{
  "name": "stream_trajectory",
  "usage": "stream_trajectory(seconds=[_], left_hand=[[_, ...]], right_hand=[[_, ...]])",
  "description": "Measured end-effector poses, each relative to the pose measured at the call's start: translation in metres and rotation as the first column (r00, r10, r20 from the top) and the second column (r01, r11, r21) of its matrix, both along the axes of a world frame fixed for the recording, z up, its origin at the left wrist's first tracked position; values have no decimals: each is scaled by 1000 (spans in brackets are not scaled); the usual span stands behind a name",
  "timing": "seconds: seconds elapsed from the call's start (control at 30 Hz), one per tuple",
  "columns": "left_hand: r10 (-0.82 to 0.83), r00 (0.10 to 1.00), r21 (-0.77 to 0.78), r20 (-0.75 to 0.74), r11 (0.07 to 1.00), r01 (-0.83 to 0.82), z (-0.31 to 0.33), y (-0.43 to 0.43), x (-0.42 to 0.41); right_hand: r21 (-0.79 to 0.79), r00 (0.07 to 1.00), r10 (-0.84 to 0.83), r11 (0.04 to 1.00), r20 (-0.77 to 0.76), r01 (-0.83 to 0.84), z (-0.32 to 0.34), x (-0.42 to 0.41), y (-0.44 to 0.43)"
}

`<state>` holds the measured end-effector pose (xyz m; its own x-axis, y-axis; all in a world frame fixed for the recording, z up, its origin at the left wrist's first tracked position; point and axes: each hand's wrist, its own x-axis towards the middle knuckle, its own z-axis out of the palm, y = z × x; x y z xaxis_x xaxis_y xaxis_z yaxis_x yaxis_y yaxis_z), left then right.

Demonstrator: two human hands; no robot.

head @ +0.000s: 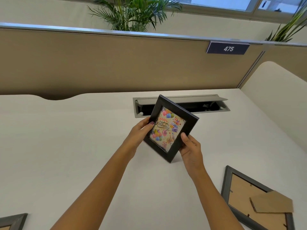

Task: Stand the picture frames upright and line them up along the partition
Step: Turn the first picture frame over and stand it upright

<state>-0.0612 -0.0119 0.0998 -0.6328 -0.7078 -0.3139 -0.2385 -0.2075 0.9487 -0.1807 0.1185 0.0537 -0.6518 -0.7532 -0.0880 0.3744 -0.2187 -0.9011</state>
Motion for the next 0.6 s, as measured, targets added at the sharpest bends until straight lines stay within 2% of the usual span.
stream_trajectory(seconds=[0.23, 0.43, 0.5, 0.6], left_hand=[[71, 997, -135, 22, 989, -67, -21, -3, 5], [120, 992, -75, 47, 990, -116, -47, -2, 13], [143, 988, -117, 63, 984, -135, -55, 0, 14], [213, 976, -215, 49, 956, -198, -63, 4, 17]], right_hand=[[40, 999, 27, 999, -47, -25, -6, -7, -1], [193, 958, -100, 969, -269, 155, -39, 22, 4], [238, 924, -115, 948, -364, 212, -46, 29, 2], [262, 918, -72, 947, -390, 186, -48, 25, -3]])
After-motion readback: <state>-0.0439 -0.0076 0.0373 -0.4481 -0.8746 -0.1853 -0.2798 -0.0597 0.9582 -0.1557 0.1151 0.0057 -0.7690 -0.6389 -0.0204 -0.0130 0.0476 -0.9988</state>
